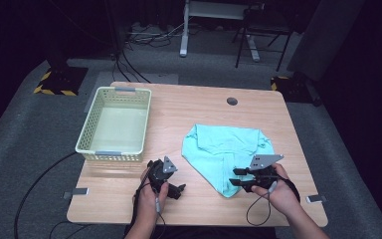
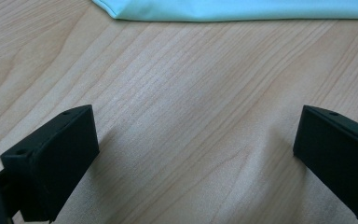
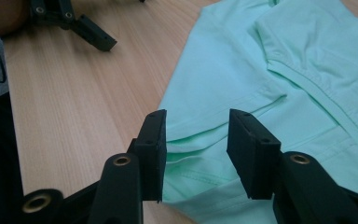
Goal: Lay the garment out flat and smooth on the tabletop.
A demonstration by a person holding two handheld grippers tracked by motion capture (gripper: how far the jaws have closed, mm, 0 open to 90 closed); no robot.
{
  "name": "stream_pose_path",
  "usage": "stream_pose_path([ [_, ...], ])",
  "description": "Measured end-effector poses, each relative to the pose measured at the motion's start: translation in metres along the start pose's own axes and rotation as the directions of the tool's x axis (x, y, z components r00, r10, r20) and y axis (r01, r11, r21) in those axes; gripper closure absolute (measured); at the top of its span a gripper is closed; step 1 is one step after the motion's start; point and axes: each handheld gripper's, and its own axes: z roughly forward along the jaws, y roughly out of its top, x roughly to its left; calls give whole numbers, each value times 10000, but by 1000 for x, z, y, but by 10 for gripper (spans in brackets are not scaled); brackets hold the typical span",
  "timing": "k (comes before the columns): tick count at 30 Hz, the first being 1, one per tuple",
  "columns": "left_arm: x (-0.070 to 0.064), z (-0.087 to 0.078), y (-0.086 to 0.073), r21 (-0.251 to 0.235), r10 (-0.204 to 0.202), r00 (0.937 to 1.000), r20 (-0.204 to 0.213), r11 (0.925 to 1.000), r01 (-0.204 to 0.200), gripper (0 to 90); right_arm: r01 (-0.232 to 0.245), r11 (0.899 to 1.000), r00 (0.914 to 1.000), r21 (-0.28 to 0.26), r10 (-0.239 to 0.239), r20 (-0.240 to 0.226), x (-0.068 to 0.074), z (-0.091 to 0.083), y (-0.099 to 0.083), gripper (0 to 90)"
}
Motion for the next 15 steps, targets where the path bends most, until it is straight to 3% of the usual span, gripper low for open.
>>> stream_pose_path([
  [15,0,-1,-1,16,-20,10000,-18,10000,20,2,-70,9997,9981,-232,84,618,-23,8,15,579],
])
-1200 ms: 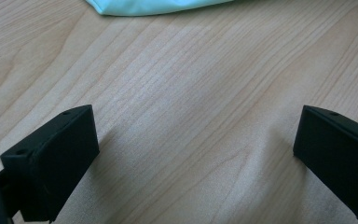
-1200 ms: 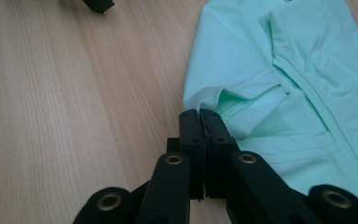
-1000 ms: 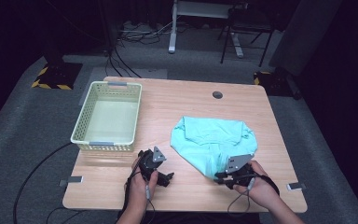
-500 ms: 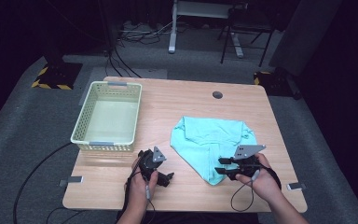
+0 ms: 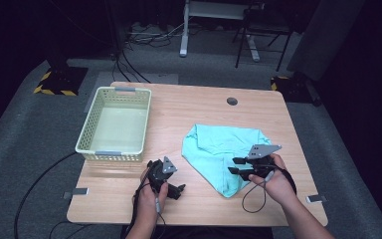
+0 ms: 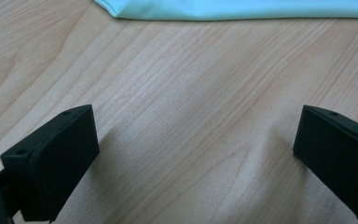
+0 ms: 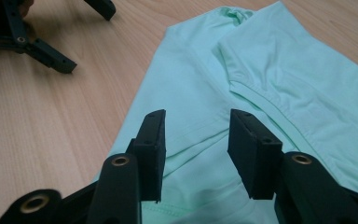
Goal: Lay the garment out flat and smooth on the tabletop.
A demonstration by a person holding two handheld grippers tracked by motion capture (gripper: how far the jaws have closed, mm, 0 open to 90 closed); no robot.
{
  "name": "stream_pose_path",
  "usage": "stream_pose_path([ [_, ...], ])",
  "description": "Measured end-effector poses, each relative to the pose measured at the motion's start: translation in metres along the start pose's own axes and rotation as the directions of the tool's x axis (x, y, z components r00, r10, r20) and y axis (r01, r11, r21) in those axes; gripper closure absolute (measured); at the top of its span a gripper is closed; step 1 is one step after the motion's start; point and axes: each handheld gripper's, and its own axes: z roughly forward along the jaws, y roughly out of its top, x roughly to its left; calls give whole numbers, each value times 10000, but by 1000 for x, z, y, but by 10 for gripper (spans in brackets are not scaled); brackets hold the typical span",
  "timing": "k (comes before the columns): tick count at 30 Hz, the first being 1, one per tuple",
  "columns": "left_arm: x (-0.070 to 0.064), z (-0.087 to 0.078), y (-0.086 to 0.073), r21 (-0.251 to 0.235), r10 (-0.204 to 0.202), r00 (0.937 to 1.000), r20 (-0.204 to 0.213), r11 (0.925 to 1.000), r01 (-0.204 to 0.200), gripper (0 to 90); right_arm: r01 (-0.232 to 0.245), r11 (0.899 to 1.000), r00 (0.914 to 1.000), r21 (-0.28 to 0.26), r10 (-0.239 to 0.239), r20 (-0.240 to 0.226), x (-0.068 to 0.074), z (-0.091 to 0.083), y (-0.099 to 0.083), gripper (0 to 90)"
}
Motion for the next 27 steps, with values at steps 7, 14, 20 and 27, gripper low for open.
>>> stream_pose_path([
  [7,0,-1,-1,15,-49,10000,-6,10000,49,2,-18,10000,10000,-46,18,7,-10,11,7,579],
  [14,1,-2,-2,-18,-51,10000,31,10000,51,2,-37,10000,10000,-52,37,56,-16,20,14,579],
  [20,2,-2,-2,-21,-23,10000,25,10000,23,2,-57,10000,9999,-36,57,132,-20,29,18,575],
  [27,8,-6,-7,-8,71,10000,68,10000,-71,2,-237,9997,9993,92,235,286,-29,46,18,563],
])
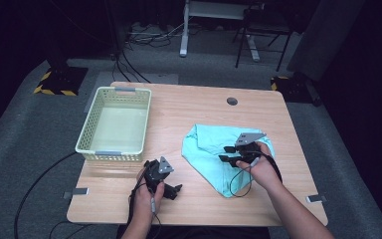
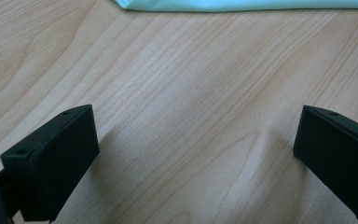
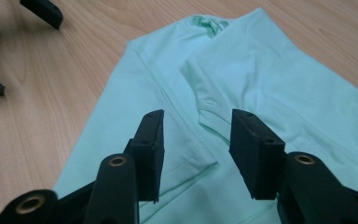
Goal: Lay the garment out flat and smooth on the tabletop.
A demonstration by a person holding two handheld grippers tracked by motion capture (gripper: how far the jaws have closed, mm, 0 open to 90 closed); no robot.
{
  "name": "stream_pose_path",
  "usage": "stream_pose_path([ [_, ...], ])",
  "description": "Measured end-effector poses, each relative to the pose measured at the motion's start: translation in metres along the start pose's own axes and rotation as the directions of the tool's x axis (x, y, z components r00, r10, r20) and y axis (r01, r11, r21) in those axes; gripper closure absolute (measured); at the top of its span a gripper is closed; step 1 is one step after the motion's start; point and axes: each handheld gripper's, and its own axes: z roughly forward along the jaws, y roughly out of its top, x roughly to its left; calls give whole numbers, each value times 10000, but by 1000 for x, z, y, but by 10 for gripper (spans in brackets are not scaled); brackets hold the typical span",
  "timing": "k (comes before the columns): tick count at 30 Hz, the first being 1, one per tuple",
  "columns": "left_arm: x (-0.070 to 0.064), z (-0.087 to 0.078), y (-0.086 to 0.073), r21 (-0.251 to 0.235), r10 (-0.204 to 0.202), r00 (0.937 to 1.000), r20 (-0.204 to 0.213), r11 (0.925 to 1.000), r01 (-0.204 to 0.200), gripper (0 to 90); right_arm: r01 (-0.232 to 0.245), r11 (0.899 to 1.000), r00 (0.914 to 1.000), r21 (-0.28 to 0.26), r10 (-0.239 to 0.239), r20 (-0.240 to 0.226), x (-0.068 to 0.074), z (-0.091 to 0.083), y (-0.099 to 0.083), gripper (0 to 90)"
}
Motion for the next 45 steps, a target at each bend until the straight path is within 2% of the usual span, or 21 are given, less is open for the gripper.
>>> stream_pose_path([
  [9,3,-3,-4,-15,115,9999,126,9999,-115,2,-204,9995,9998,260,202,93,-7,19,-2,563],
  [17,5,-4,-5,-9,118,9999,116,9999,-118,2,-86,9961,10000,876,87,-16,-9,31,-6,580],
  [19,5,-4,-5,-12,97,9999,132,10000,-97,2,-48,9937,9999,1123,66,-159,-7,33,-7,654],
  [21,5,-5,-6,9,107,9999,112,9999,-107,2,-138,9918,9989,1270,192,-417,-4,34,-7,775],
  [22,5,-5,-6,-2,104,9999,115,9999,-104,2,-50,9915,9990,1297,106,-425,-3,33,-6,837],
  [26,5,-5,-6,-14,102,9999,120,9999,-102,2,124,9925,9993,1218,-81,-362,2,28,-1,860],
  [29,5,-5,-6,-12,103,9999,118,9999,-103,2,208,9957,9988,905,-166,-469,7,19,6,859],
  [35,8,-7,-7,-13,49,10000,48,10000,-49,2,708,9969,9936,334,-676,-905,30,3,22,858],
  [36,8,-7,-7,-13,49,10000,48,10000,-49,2,708,9969,9936,334,-676,-905,30,3,22,858],
  [37,9,-7,-8,-17,-70,10000,-19,10000,69,2,855,9962,9907,163,-833,-1080,39,1,28,857],
  [38,10,-8,-9,-17,-167,9998,-144,9999,167,1,892,9960,9891,109,-872,-1185,42,0,30,857],
  [45,10,-8,-9,-10,-190,9997,-139,9998,189,2,1256,9921,9759,58,-1224,-1808,64,5,39,856],
])
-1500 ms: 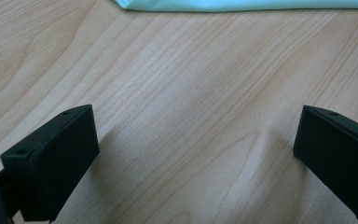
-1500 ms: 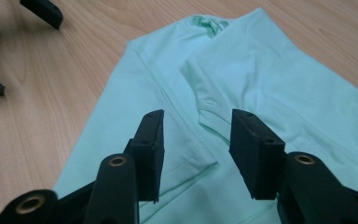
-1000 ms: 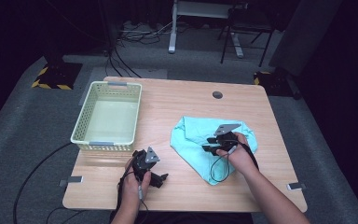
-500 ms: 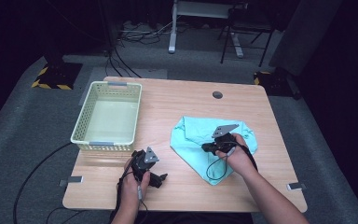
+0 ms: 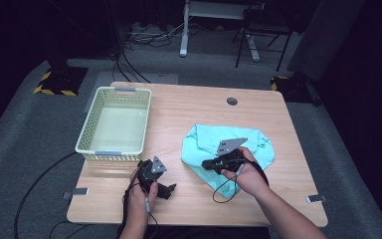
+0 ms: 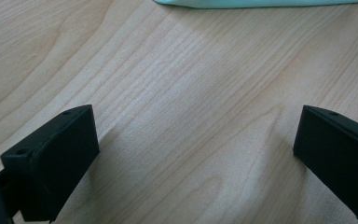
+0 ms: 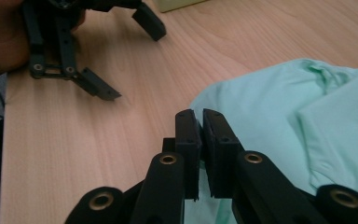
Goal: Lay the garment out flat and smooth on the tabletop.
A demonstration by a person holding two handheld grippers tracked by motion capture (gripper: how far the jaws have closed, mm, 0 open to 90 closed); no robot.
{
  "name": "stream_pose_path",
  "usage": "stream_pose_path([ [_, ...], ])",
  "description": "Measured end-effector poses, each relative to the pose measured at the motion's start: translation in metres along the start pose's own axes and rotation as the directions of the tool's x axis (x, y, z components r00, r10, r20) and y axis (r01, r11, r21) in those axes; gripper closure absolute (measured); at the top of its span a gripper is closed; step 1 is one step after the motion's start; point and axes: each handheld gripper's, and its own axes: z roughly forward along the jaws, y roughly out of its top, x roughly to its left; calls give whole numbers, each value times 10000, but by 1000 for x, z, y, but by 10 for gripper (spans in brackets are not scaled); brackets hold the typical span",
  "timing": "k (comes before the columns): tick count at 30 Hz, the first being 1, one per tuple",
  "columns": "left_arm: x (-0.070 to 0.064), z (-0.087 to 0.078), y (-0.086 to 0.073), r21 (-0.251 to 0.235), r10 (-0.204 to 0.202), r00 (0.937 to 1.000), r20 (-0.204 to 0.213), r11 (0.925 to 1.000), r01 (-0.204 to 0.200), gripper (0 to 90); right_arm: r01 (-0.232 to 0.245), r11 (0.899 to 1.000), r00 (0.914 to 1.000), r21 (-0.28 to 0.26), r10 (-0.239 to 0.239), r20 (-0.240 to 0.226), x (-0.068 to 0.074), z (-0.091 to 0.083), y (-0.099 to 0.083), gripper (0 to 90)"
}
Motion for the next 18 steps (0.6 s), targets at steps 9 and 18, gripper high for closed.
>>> stream_pose_path([
  [9,0,0,0,4,1,10000,-11,10000,-1,2,463,9988,9970,171,-451,-625,22,14,8,854],
  [18,0,0,0,13,-1,10000,-14,10000,1,2,749,9968,9718,-274,-791,-2220,34,23,5,661],
])
